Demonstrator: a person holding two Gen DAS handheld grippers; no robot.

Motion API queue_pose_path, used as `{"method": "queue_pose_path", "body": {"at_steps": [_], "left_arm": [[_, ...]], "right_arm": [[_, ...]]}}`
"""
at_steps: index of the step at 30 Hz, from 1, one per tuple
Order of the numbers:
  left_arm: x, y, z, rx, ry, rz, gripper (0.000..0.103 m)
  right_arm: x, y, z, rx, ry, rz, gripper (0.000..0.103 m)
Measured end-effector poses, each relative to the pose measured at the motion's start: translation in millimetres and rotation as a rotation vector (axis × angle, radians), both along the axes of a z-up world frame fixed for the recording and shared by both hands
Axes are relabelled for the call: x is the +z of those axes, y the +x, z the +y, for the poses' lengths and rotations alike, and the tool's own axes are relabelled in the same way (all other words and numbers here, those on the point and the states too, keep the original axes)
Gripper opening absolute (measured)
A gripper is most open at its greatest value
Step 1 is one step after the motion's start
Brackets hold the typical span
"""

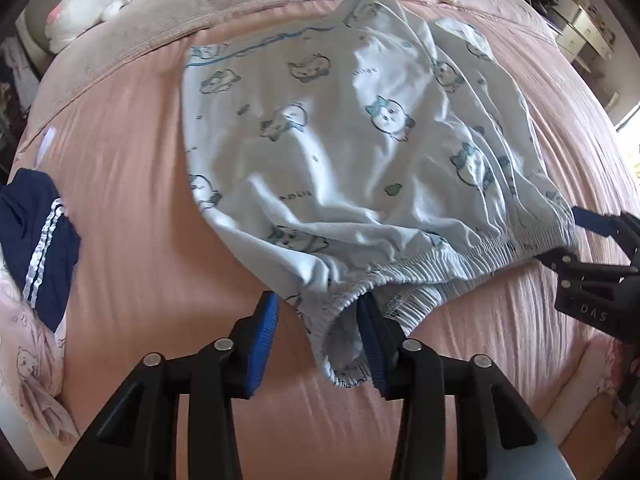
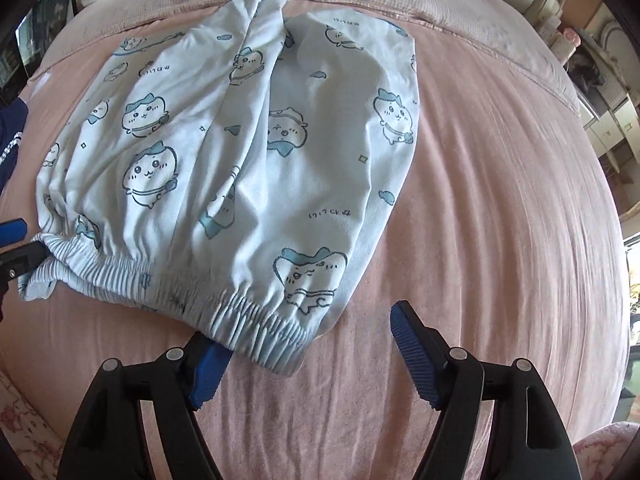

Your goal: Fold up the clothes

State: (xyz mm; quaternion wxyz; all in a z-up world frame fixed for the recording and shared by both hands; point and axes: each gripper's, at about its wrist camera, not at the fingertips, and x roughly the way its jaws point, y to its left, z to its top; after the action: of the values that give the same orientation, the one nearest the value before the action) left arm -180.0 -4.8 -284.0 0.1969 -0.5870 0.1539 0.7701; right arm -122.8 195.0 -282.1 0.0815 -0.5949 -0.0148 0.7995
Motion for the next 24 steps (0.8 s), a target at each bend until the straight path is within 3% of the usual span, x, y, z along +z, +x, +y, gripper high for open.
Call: {"method": "queue_pose_path", "body": {"at_steps": [3,4,7,10,14,18,21,22,24], "left_arm": [[-7.1,2.2,25.2,-0.071,-0.035,0.023,0.020],[-10.4,-0.2,30.9,-0.078,-0.041,0.021,0.009],[-10.9,-11.3,23.5,-0.006,-0.006,0.017,0.005],[9.4,-12.6,-5.0,0.107,0.065,0.058,0.004],[35.8,-13.7,-33.2,0.182,0.115,0.130,0.004],[42.5,21.1,-21.2,0.206,0.128,0.067,0.004],[47.8,53.4,-25.5,0.186,0.108,0.016,0.004],[46.4,58.0,-24.2,0.173,0.103,0.004,0.004],[40.5,58.2,-17.9,0.153,0.096,-0.020,0.005]], "right_arm": [[1.4,1.6,2.1,0.008,-0.103,-0.006,0.075],[0.8,2.3,2.5,0.011,-0.157,-0.014,0.075],[-0.5,2.7,1.7,0.023,-0.199,-0.020,0.075],[-0.3,1.8,6.0,0.007,-0.142,-0.014,0.075],[0.2,0.7,2.4,0.023,-0.092,-0.010,0.075],[2.0,0.2,-10.2,0.076,-0.005,0.014,0.075],[5.2,-3.2,-1.4,0.040,0.028,0.052,0.073],[5.8,-3.9,4.0,0.017,0.035,0.057,0.069],[6.0,-4.5,14.1,-0.022,0.000,0.054,0.030]]}}
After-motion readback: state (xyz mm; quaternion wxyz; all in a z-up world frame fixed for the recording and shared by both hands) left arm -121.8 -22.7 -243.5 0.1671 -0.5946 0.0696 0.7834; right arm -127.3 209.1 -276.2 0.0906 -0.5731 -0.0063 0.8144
